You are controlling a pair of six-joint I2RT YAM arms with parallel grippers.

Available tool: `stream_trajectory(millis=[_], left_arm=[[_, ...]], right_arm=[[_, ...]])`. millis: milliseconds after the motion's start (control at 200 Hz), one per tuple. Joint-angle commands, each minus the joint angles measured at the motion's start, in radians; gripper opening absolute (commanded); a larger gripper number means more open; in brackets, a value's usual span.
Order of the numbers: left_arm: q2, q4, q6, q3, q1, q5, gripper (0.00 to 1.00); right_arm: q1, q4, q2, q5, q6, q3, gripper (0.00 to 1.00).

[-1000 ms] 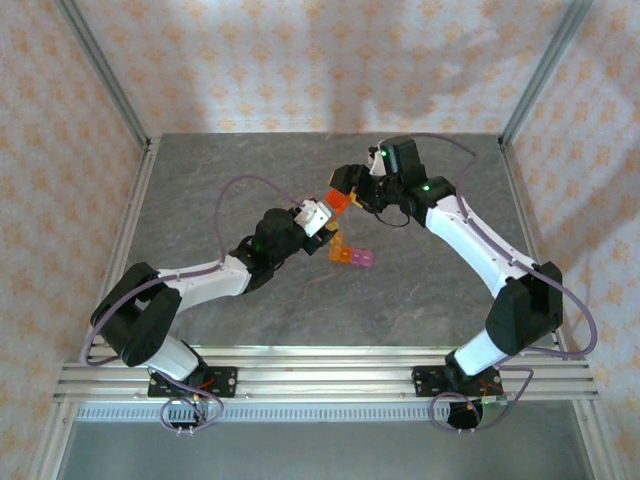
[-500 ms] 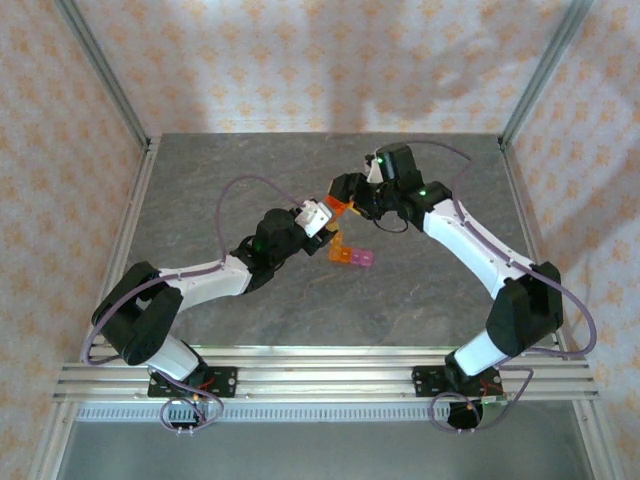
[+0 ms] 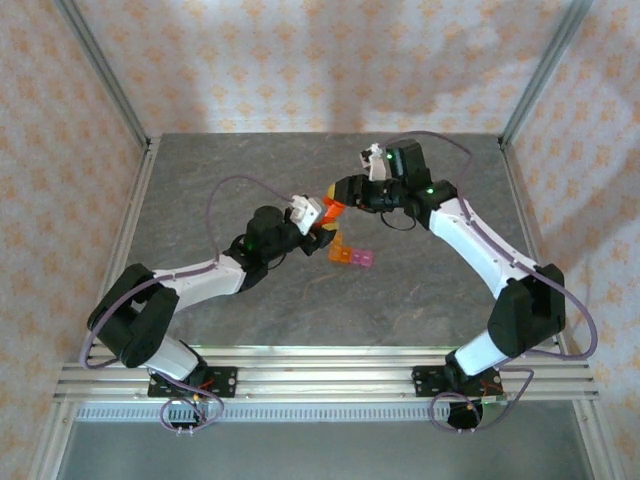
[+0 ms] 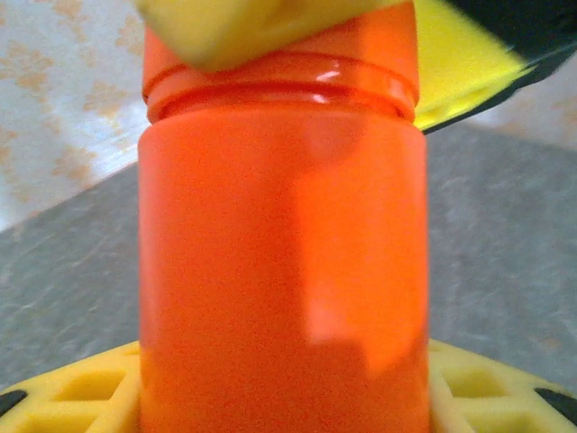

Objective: Sort the pills into containers

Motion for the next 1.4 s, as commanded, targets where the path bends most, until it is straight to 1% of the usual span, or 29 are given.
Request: stream_trajectory(millis=[0, 45, 70, 95, 125, 160, 200, 240, 350, 395, 425, 475, 541, 661, 856, 1061, 1396], left_arm=[[-0.056, 0.16, -0.185, -0.024, 0.03, 0.147, 0.0], [-0.057, 0.16, -0.202, -0.022, 0.029, 0.162, 0.0], [-0.057, 0.154, -0.205, -0.021, 0.03, 0.166, 0.0], [-0.057, 0.148, -0.204, -0.02, 0.03, 0.165, 0.0], [-0.056, 0.145, -0.2, -0.02, 0.03, 0.155, 0.0], [-0.057, 0.137, -0.187, -0.022, 0.03, 0.134, 0.0], [-0.057, 0.127, -0.166, -0.023, 0.03, 0.105, 0.0], [-0.058, 0.107, -0.14, -0.024, 0.03, 0.07, 0.0], [-0.069, 0.076, -0.055, -0.03, 0.024, -0.039, 0.0], [-0.072, 0.068, -0.016, -0.033, 0.021, -0.08, 0.0], [-0.072, 0.056, 0.018, -0.034, 0.017, -0.106, 0.0], [-0.071, 0.038, 0.066, -0.028, 0.01, -0.141, 0.0], [-0.064, 0.016, 0.125, -0.018, -0.002, -0.189, 0.0], [-0.046, -0.012, 0.213, -0.006, -0.033, -0.263, 0.0], [-0.012, -0.002, 0.23, 0.005, -0.054, -0.272, 0.0], [0.01, -0.007, 0.24, 0.019, -0.072, -0.272, 0.0], [0.021, -0.009, 0.237, 0.039, -0.08, -0.275, 0.0]], right_arm=[[-0.034, -0.002, -0.001, -0.179, -0.192, 0.047, 0.42], [-0.039, -0.021, 0.016, -0.211, -0.202, 0.07, 0.43], [-0.04, -0.027, 0.023, -0.221, -0.202, 0.08, 0.45], [-0.04, -0.034, 0.03, -0.225, -0.196, 0.093, 0.48], [-0.04, -0.038, 0.033, -0.221, -0.184, 0.105, 0.55], [-0.041, -0.038, 0.028, -0.21, -0.165, 0.111, 0.61], [-0.041, -0.04, 0.018, -0.154, -0.124, 0.118, 0.68], [-0.045, -0.05, 0.007, -0.109, -0.084, 0.127, 0.72], [-0.08, -0.086, -0.018, 0.015, 0.091, 0.14, 0.79], [-0.087, -0.081, -0.03, 0.045, 0.157, 0.127, 0.8], [-0.088, -0.101, -0.035, 0.092, 0.199, 0.124, 0.8], [-0.088, -0.135, -0.038, 0.142, 0.246, 0.127, 0.81], [-0.081, -0.123, -0.051, 0.186, 0.306, 0.102, 0.81], [-0.058, -0.091, -0.072, 0.258, 0.346, 0.058, 0.81], [-0.009, -0.088, -0.059, 0.29, 0.343, 0.056, 0.82], [0.037, -0.078, -0.029, 0.287, 0.341, 0.056, 0.81], [0.071, -0.083, -0.006, 0.298, 0.331, 0.031, 0.8]])
